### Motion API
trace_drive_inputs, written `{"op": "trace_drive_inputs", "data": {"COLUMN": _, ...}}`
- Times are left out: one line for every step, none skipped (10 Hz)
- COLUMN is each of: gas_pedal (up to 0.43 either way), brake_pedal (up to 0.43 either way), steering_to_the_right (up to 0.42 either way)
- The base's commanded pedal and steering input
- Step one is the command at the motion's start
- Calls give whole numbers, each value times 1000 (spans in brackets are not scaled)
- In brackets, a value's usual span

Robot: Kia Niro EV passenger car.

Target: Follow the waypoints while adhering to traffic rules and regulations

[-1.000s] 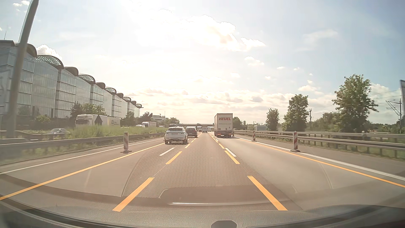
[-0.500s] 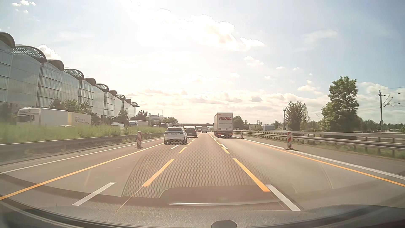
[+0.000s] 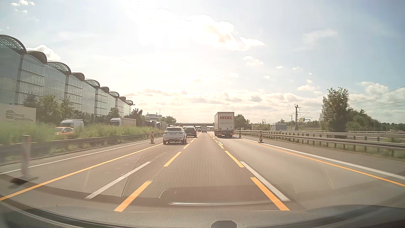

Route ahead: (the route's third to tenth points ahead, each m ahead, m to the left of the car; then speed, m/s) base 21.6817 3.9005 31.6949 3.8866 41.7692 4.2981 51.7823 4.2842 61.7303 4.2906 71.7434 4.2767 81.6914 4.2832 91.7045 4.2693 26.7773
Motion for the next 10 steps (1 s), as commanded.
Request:
{"op": "trace_drive_inputs", "data": {"gas_pedal": 240, "brake_pedal": 0, "steering_to_the_right": 1}}
{"op": "trace_drive_inputs", "data": {"gas_pedal": 240, "brake_pedal": 0, "steering_to_the_right": 1}}
{"op": "trace_drive_inputs", "data": {"gas_pedal": 228, "brake_pedal": 0, "steering_to_the_right": 1}}
{"op": "trace_drive_inputs", "data": {"gas_pedal": 209, "brake_pedal": 0, "steering_to_the_right": 1}}
{"op": "trace_drive_inputs", "data": {"gas_pedal": 157, "brake_pedal": 0, "steering_to_the_right": 1}}
{"op": "trace_drive_inputs", "data": {"gas_pedal": 138, "brake_pedal": 0, "steering_to_the_right": 1}}
{"op": "trace_drive_inputs", "data": {"gas_pedal": 130, "brake_pedal": 0, "steering_to_the_right": 1}}
{"op": "trace_drive_inputs", "data": {"gas_pedal": 87, "brake_pedal": 0, "steering_to_the_right": 1}}
{"op": "trace_drive_inputs", "data": {"gas_pedal": 47, "brake_pedal": 0, "steering_to_the_right": 0}}
{"op": "trace_drive_inputs", "data": {"gas_pedal": 0, "brake_pedal": 0, "steering_to_the_right": 0}}
